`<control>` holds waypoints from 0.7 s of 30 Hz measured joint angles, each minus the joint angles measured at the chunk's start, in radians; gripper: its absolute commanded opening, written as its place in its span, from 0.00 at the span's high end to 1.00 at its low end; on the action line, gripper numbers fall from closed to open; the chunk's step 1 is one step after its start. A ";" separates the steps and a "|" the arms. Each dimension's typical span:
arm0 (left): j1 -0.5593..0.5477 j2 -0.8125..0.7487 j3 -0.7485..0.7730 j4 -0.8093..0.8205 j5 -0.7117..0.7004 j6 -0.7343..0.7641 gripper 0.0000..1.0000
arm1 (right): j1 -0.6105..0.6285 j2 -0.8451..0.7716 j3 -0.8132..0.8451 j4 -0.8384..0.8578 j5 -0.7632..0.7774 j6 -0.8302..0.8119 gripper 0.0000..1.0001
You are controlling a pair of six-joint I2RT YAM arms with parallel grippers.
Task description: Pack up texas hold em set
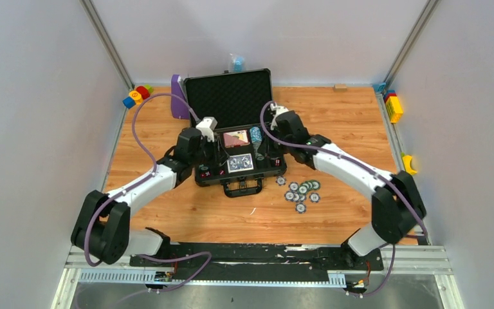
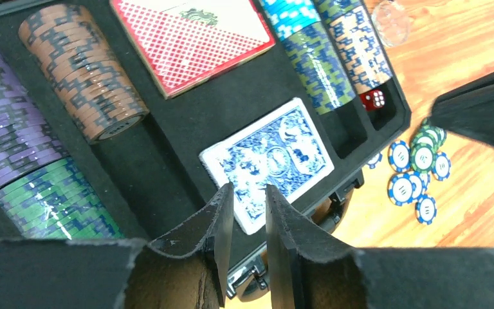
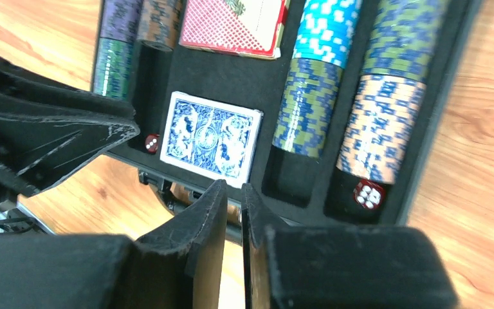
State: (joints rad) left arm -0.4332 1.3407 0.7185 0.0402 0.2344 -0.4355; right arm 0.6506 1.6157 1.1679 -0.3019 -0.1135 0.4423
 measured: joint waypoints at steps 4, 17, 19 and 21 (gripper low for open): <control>-0.041 -0.038 0.003 -0.016 -0.031 0.024 0.67 | -0.011 -0.172 -0.090 0.006 0.055 -0.008 0.84; -0.089 0.106 0.002 0.050 -0.009 0.015 0.68 | -0.026 -0.349 -0.294 -0.030 0.212 -0.007 0.81; -0.089 0.088 -0.010 0.050 -0.015 0.016 0.68 | -0.026 -0.357 -0.294 -0.033 0.220 -0.007 0.81; -0.089 0.053 -0.027 0.029 -0.028 0.020 0.66 | -0.031 -0.367 -0.294 -0.035 0.226 -0.007 0.81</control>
State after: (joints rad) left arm -0.5224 1.3937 0.6914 0.0692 0.2062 -0.4156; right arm 0.6193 1.2491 0.8734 -0.3370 0.1123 0.4351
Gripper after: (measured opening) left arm 0.320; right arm 0.186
